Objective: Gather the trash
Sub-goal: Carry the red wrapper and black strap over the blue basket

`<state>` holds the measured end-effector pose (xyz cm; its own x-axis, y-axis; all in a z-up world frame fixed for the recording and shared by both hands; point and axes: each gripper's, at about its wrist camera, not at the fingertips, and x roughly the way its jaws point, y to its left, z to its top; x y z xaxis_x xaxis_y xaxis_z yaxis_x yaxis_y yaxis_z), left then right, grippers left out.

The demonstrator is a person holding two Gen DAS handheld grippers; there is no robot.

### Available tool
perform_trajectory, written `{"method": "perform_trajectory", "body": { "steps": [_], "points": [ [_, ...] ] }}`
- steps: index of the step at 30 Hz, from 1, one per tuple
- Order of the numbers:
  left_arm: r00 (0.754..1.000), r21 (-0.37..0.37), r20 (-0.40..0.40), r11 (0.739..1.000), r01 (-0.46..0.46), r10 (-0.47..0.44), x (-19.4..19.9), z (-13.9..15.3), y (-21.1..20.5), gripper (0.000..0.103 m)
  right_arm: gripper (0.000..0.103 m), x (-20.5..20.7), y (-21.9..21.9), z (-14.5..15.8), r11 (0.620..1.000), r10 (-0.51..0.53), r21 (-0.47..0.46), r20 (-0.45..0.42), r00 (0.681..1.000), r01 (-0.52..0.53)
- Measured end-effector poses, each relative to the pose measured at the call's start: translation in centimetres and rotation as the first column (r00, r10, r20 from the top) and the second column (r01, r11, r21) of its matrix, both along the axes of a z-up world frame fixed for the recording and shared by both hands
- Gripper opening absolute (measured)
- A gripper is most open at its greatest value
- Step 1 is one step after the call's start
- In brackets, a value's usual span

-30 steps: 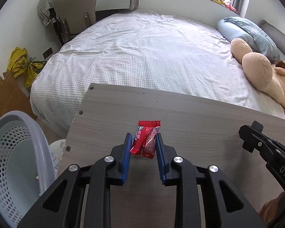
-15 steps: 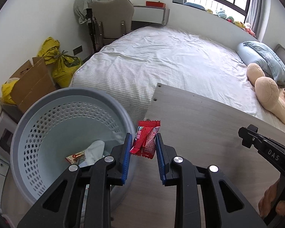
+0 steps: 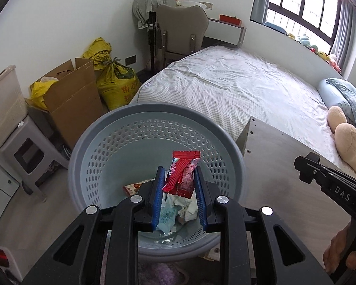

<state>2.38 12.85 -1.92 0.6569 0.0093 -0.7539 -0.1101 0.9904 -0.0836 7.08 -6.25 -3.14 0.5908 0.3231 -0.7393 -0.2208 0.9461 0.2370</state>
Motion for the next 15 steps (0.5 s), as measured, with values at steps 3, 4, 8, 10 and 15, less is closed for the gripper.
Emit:
{"method": "perform_trajectory", "body": {
  "steps": [3, 4, 8, 10, 15],
  "points": [
    [1.0, -0.005, 0.0, 1.0, -0.022, 0.022, -0.1, 0.0, 1.3, 0.024, 0.007, 0.2, 1.5, 0.3, 1.0, 0.031, -0.001, 0.0, 1.0, -0.031],
    [1.0, -0.006, 0.0, 1.0, -0.028, 0.028, -0.1, 0.0, 1.7, 0.024, 0.007, 0.3, 1.9, 0.4, 0.999, 0.039, 0.0, 0.001, 0.999, -0.039],
    [0.999, -0.011, -0.002, 0.999, -0.042, 0.042, 0.0, -0.1, 2.6, 0.024, 0.007, 0.5, 3.5, 0.7, 0.998, 0.066, 0.0, 0.007, 0.998, -0.066],
    [0.999, -0.011, -0.006, 0.999, -0.042, 0.042, 0.2, -0.1, 2.7, 0.024, 0.007, 0.6, 4.2, 0.7, 0.997, 0.075, -0.004, 0.007, 0.997, -0.075],
    [0.999, -0.007, -0.014, 0.999, -0.037, 0.037, 0.6, -0.2, 3.1, 0.024, 0.007, 1.2, 5.6, 0.7, 0.996, 0.094, 0.0, 0.005, 0.996, -0.094]
  ]
}}
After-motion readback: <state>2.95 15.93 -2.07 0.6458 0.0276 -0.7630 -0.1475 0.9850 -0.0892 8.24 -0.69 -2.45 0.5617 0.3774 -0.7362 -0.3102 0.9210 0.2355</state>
